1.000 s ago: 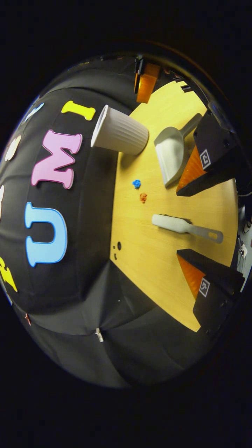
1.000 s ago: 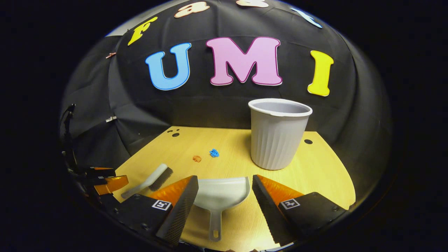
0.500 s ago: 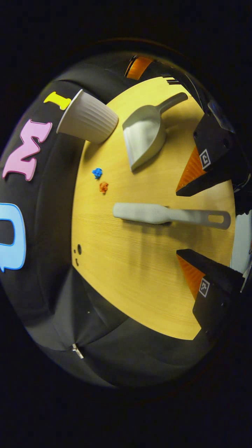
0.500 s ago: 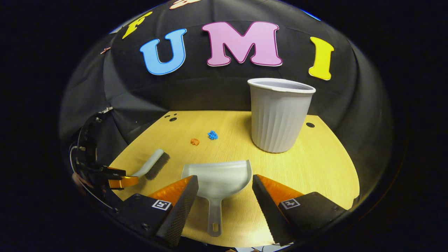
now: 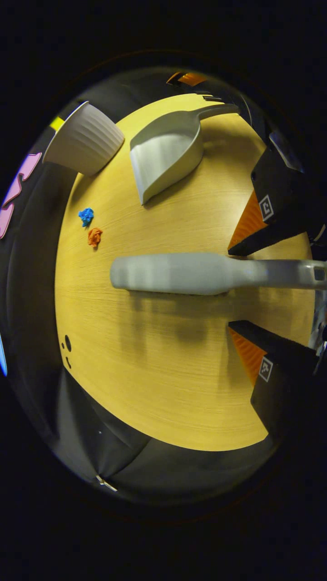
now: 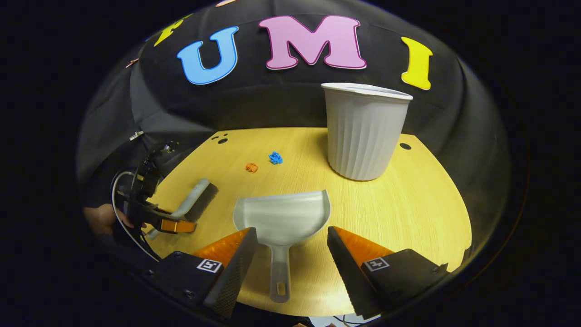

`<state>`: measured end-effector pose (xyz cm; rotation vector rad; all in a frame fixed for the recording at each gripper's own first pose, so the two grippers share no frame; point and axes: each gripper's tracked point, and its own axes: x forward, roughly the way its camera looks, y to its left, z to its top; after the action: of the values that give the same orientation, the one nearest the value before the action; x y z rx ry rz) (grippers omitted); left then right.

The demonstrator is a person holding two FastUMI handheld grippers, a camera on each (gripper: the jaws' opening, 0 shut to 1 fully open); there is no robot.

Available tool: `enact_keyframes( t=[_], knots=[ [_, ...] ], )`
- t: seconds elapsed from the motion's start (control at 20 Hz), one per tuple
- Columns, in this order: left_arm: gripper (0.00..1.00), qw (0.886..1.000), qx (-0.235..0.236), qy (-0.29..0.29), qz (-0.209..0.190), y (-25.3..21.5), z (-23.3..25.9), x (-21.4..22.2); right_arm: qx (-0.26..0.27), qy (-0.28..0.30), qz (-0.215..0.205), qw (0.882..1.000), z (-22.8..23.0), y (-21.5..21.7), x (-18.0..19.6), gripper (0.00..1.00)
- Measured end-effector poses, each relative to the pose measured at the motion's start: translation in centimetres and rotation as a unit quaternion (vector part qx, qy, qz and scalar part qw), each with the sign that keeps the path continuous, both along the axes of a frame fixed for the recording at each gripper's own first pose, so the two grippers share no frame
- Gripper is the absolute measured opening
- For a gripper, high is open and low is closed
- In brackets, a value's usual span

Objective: Pick up the small broom and dustpan from the desktop, sweep the trash into the dustpan with the broom, and then empty the trash into the garbage bin.

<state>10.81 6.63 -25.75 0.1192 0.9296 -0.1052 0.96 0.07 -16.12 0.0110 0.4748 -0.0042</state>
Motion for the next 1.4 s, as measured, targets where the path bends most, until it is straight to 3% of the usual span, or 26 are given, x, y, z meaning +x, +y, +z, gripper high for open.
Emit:
enact_keyframes(
  t=[0.1, 0.2, 0.3, 0.4, 0.45, 0.5, 0.85, 1.1, 1.4],
  knots=[
    [0.87, 1.0, 0.01, 0.009, -0.018, -0.6, -0.1, 0.4, 0.003, 0.006, -0.005, 1.0, -0.5, -0.4, 0.1, 0.97],
    [0.75, 0.999, 0.012, 0.017, -0.029, -1.1, -0.1, 0.5, 0.007, 0.013, -0.006, 1.0, -0.9, -0.5, 0.1, 0.96],
    [0.62, 0.999, 0.011, 0.027, -0.023, -1.1, -0.2, 0.6, 0.01, 0.02, -0.005, 1.0, -1.3, -0.6, 0.3, 0.96],
    [0.58, 1.0, 0.007, 0.021, -0.015, -1.1, 0.0, 1.1, 0.01, 0.027, -0.001, 1.0, -1.6, -0.4, 0.3, 0.97],
    [0.43, 1.0, 0.006, 0.018, -0.008, -1.2, -0.1, 1.3, 0.01, 0.031, 0.003, 0.999, -1.8, -0.3, 0.2, 0.97],
    [0.4, 1.0, 0.004, 0.019, -0.003, -1.1, 0.0, 1.2, 0.009, 0.035, 0.006, 0.999, -2.1, -0.3, 0.1, 0.97],
    [0.25, 1.0, -0.011, -0.013, 0.005, -1.2, 0.4, 1.1, 0.02, 0.078, 0.017, 0.997, -4.0, 0.1, 0.0, 0.96],
    [0.24, 0.998, -0.005, -0.058, 0.014, 0.1, 3.1, 0.4, 0.013, 0.134, 0.01, 0.991, -7.0, -0.2, -0.1, 0.99],
    [0.25, 0.995, -0.03, -0.082, 0.042, 0.9, 5.1, -1.9, 0.008, 0.173, 0.009, 0.985, -9.8, 0.1, 0.3, 0.99]
  ],
)
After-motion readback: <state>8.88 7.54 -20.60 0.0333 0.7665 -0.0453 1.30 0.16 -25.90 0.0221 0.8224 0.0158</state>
